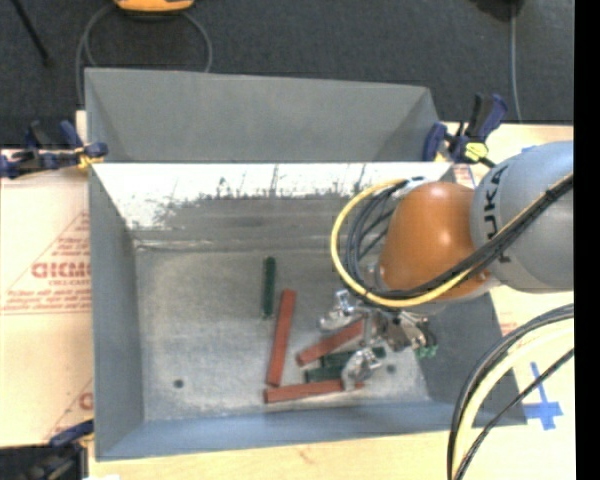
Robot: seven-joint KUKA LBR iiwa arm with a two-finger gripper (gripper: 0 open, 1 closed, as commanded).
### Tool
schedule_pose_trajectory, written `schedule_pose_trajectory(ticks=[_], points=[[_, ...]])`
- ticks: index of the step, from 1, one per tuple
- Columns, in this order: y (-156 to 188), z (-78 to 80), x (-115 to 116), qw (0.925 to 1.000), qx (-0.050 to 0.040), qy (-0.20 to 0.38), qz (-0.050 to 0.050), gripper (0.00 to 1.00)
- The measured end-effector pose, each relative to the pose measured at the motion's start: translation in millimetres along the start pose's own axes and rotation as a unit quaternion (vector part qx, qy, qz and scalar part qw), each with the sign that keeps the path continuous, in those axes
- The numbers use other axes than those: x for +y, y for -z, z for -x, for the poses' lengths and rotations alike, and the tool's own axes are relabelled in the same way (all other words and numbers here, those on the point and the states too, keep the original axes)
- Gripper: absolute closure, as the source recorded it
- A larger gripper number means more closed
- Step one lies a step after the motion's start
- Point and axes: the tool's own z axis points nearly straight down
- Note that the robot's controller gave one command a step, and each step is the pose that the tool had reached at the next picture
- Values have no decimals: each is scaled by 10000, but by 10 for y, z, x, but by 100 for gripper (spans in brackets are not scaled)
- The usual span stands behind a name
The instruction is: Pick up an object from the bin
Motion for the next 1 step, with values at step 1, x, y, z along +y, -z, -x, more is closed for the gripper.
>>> schedule_pose_trajectory(ticks=[1], points=[[0,0,0,10000,0,2,0,100]])
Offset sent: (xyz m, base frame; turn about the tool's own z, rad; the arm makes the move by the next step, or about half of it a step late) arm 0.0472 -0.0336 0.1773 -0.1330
